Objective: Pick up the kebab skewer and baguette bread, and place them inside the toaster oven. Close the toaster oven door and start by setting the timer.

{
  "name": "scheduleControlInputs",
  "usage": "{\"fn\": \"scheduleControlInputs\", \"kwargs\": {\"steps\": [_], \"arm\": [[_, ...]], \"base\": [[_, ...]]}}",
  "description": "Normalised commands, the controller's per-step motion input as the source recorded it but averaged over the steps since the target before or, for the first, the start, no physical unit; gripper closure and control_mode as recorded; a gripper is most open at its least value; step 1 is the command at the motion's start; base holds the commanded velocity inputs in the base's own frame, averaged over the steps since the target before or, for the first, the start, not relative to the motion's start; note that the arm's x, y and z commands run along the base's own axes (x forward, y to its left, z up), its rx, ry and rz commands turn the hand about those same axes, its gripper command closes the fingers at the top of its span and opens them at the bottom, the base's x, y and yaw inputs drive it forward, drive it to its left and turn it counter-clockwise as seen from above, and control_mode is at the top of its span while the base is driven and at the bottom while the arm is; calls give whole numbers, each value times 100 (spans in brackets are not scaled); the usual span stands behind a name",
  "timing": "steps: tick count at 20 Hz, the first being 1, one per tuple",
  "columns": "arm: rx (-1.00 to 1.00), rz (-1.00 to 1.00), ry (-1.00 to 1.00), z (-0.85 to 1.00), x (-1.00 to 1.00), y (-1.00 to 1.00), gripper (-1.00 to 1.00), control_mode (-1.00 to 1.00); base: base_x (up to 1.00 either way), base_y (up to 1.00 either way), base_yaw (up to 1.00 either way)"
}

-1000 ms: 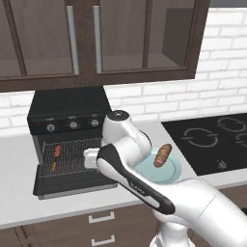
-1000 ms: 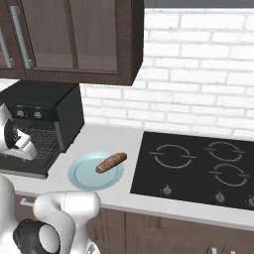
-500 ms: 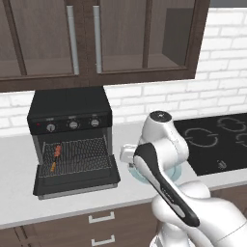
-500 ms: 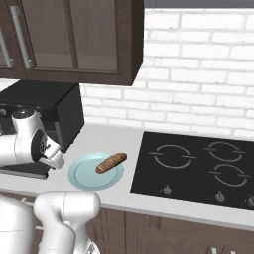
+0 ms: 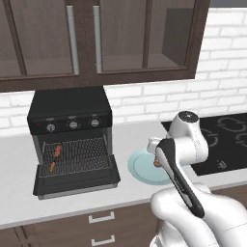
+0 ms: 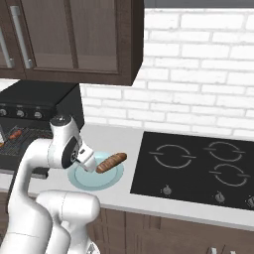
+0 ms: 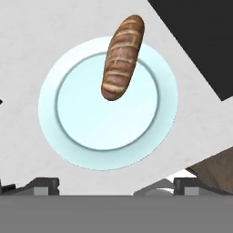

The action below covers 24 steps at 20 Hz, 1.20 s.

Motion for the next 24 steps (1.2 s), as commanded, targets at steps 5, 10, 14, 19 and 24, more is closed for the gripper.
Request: {"fn": "scheduleControlInputs", "kwargs": {"steps": [5, 10, 14, 19, 24], "arm": [[0, -9, 2, -16, 73, -10, -100, -100], [0, -9, 9, -22, 44, 5, -100, -100], [-2, -11, 11, -32, 10, -7, -100, -100], [-2, -12, 6, -43, 14, 0, -100, -100], [0, -8, 1, -38, 14, 0, -100, -100]], "base": [[0, 0, 0], [0, 0, 0], [0, 0, 0], [0, 0, 0], [0, 0, 0]]}}
